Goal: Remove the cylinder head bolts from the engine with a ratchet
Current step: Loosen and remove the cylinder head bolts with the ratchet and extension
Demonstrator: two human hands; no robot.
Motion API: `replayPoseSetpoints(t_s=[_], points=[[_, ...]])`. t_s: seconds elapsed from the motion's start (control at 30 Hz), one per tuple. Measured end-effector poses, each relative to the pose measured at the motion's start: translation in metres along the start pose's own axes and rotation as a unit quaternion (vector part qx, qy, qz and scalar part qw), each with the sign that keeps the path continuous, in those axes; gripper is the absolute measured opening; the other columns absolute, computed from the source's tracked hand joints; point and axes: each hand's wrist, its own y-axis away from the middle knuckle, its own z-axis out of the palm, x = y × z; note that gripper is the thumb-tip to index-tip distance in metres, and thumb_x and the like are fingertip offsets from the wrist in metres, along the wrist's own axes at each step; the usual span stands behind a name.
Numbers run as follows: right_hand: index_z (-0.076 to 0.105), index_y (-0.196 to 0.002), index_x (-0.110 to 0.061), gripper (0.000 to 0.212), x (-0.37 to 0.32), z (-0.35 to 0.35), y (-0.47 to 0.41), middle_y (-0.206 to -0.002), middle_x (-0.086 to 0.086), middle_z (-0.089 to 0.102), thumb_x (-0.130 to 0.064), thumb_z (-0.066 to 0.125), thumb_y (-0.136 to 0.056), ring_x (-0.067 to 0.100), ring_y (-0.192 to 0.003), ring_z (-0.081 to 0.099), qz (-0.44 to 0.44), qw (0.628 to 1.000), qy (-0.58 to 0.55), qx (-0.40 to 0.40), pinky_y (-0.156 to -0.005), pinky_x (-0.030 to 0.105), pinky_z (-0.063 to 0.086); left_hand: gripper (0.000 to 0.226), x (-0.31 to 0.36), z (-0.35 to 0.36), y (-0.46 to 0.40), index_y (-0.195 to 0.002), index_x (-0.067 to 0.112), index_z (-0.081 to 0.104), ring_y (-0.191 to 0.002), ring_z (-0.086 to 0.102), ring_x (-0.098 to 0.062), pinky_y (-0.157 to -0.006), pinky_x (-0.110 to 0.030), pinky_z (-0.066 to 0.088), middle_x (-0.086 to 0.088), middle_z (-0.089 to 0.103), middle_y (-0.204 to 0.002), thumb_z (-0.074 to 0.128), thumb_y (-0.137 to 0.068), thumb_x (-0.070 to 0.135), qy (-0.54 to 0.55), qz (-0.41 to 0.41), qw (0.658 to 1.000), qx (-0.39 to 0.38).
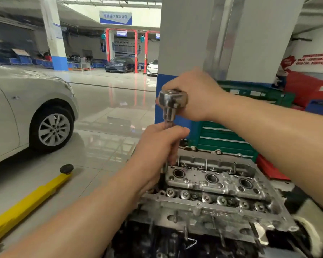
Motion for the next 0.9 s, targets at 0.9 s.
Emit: replayPoseSetpoints(t_s=[0.9], points=[[0.07, -0.098, -0.021, 0.009, -0.011, 0.0, 0.013, -0.081, -0.004, 0.058, -0.018, 0.065, -0.091, 0.027, -0.086, 0.057, 0.049, 0.994, -0.086, 0.037, -0.071, 0.029, 0.036, 0.028, 0.005, 0.008, -0.003, -0.062, 0.022, 0.043, -0.043, 0.028, -0.013, -0.047, -0.027, 0.026, 0.008, 0.033, -0.049, 0.064, -0.074, 0.008, 0.004, 0.036, 0.998, 0.053]])
